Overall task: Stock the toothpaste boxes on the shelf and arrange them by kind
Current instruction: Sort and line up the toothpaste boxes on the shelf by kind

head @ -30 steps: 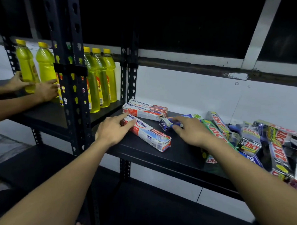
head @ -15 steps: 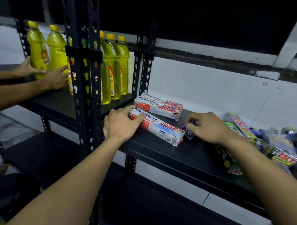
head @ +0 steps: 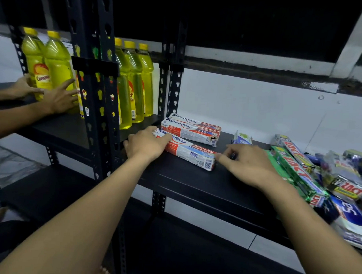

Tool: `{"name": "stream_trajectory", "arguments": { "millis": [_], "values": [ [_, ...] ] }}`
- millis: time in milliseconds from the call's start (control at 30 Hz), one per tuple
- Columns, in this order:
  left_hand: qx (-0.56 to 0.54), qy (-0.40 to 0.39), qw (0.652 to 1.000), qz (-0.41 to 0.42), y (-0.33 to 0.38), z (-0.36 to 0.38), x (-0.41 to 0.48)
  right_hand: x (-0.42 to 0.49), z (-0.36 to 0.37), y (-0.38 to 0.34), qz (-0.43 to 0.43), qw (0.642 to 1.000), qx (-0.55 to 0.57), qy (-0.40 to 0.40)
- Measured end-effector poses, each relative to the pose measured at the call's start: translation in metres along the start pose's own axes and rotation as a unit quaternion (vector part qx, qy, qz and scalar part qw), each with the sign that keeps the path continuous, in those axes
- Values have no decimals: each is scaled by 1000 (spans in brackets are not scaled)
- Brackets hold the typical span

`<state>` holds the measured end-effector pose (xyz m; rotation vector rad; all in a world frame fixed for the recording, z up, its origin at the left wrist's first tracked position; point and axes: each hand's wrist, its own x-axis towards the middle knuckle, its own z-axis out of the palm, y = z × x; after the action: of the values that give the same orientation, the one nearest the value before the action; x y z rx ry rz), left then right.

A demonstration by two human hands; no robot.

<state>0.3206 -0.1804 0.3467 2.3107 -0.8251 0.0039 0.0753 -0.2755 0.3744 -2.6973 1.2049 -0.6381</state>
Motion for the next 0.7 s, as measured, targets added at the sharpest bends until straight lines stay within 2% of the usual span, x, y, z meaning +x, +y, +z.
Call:
{"name": "stream_trajectory", "arguments": {
  "millis": [67, 200, 333, 500, 700],
  "values": [
    [13, -1, 1000, 1, 1, 1, 10, 1, 5, -1, 8, 1000, 16, -1],
    [25, 5, 999, 42, -2, 3, 25, 9, 15, -6, 12, 1000, -23, 0],
    [-56, -15, 993, 99, -14, 4, 37, 27, 10, -6, 21, 999, -27, 11],
    [-180, -6, 982, 49, -19, 5, 41, 37, 19, 1, 37, 999, 6, 33],
    [-213, -1, 976, 52, -20, 11, 45, 31, 32, 0, -7, 993, -54, 100]
  ]
}}
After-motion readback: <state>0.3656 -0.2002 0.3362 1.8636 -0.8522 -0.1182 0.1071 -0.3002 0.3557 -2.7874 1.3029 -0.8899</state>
